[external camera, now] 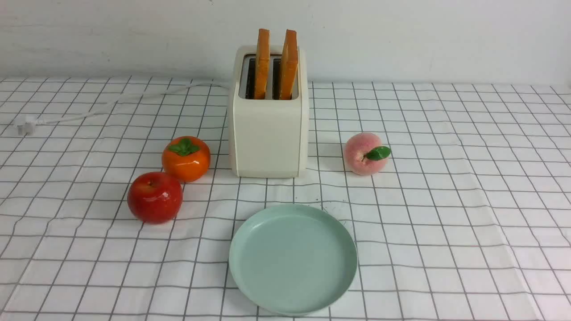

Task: Take toasted bread from bread machine on white checkered table place on plate.
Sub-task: 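Reach for a toast slice standing in the toaster with the left gripper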

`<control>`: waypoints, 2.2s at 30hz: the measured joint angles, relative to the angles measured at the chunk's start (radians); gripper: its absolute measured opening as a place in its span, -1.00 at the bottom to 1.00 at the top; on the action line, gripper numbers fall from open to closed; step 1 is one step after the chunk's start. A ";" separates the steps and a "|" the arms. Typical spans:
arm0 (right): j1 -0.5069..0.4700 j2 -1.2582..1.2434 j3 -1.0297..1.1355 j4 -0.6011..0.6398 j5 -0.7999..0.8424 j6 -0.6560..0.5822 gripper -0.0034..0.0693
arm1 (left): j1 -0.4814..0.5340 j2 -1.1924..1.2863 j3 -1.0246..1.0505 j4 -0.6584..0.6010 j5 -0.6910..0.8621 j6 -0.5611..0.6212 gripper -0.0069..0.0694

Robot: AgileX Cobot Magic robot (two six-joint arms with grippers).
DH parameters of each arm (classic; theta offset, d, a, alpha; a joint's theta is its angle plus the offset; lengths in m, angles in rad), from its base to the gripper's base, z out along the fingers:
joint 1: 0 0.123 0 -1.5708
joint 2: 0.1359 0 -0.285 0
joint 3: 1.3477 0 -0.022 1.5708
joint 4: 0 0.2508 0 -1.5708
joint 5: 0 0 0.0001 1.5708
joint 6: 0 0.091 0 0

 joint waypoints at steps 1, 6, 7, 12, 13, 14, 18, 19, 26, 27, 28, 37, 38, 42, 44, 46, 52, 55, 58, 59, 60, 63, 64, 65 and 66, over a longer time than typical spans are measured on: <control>0.000 0.000 0.000 0.000 0.000 0.000 -0.25 | 0.000 0.000 0.000 0.000 0.000 0.000 -0.20; 0.000 0.000 0.000 0.000 0.000 0.000 -0.25 | 0.000 0.000 0.000 0.000 0.000 0.000 -0.20; 0.000 0.000 0.000 0.000 0.000 0.000 -0.25 | 0.000 0.000 0.000 0.000 0.000 0.000 -0.20; 0.000 0.000 0.000 0.000 0.000 0.000 -0.25 | 0.000 0.000 0.000 0.000 0.000 0.000 -0.20; 0.000 0.000 0.000 0.000 0.000 0.000 -0.25 | 0.000 0.000 0.000 0.000 0.000 0.000 -0.20; 0.000 0.000 0.000 0.000 0.000 0.000 -0.25 | 0.000 0.000 0.000 0.000 0.000 0.000 -0.20; 0.000 0.000 0.000 0.000 0.000 0.000 -0.25 | 0.000 0.000 0.000 0.000 0.000 0.000 -0.20; 0.000 0.000 0.000 0.000 0.000 0.000 -0.25 | 0.000 0.000 0.000 0.000 0.000 0.000 -0.20; 0.000 0.000 0.000 0.000 0.000 0.000 -0.25 | 0.000 0.000 0.000 0.000 0.000 0.000 -0.20; 0.000 0.000 0.000 0.000 0.000 0.000 -0.25 | 0.000 0.000 0.000 0.000 0.000 0.000 -0.20; 0.000 0.000 0.000 0.000 0.000 0.000 -0.25 | 0.000 0.000 0.000 0.000 0.000 0.000 -0.20; 0.000 0.000 0.000 0.000 0.000 0.000 -0.25 | 0.000 0.000 0.000 0.000 0.000 0.000 -0.20; 0.000 0.000 0.000 0.000 0.000 0.000 -0.25 | 0.000 0.000 0.000 0.000 0.000 0.000 -0.20; 0.000 0.000 0.000 0.000 0.000 0.000 -0.25 | 0.000 0.000 0.000 -0.035 -0.046 -0.011 -0.20; 0.000 0.000 0.000 0.000 0.000 0.000 -0.25 | 0.000 0.000 0.000 -0.118 -0.085 -0.052 -0.20; 0.000 0.000 0.000 -0.001 0.000 0.000 -0.25 | 0.000 0.000 0.000 -0.262 -0.129 -0.122 -0.20; 0.000 0.000 0.000 -0.001 0.000 0.000 -0.25 | 0.000 0.000 0.000 -0.588 -0.304 -0.207 -0.20; 0.000 0.000 0.000 -0.001 0.000 0.000 -0.25 | 0.000 0.000 -0.005 -0.631 -0.358 -0.206 -0.20; 0.000 0.000 0.000 -0.001 0.000 0.000 -0.25 | 0.000 0.007 -0.074 -0.619 -0.299 -0.173 -0.33; 0.000 0.000 0.000 -0.001 0.000 0.000 -0.25 | 0.000 0.030 -0.124 -0.597 -0.256 -0.148 -0.43; 0.000 0.000 0.000 -0.001 0.000 0.000 -0.25 | 0.000 0.069 -0.183 -0.568 -0.202 -0.123 -0.55; 0.000 0.000 0.000 -0.001 0.000 0.000 -0.25 | 0.000 0.240 -0.373 -0.467 0.001 -0.089 -0.85; 0.000 0.000 0.000 -0.001 0.000 0.000 -0.25 | 0.000 0.317 -0.442 -0.429 0.084 -0.088 -0.85; 0.000 0.000 0.000 -0.001 0.000 0.000 -0.25 | 0.000 0.413 -0.523 -0.387 0.185 -0.087 -0.85; 0.000 0.000 0.000 -0.001 0.000 0.000 -0.25 | 0.000 0.495 -0.586 -0.355 0.266 -0.082 -0.85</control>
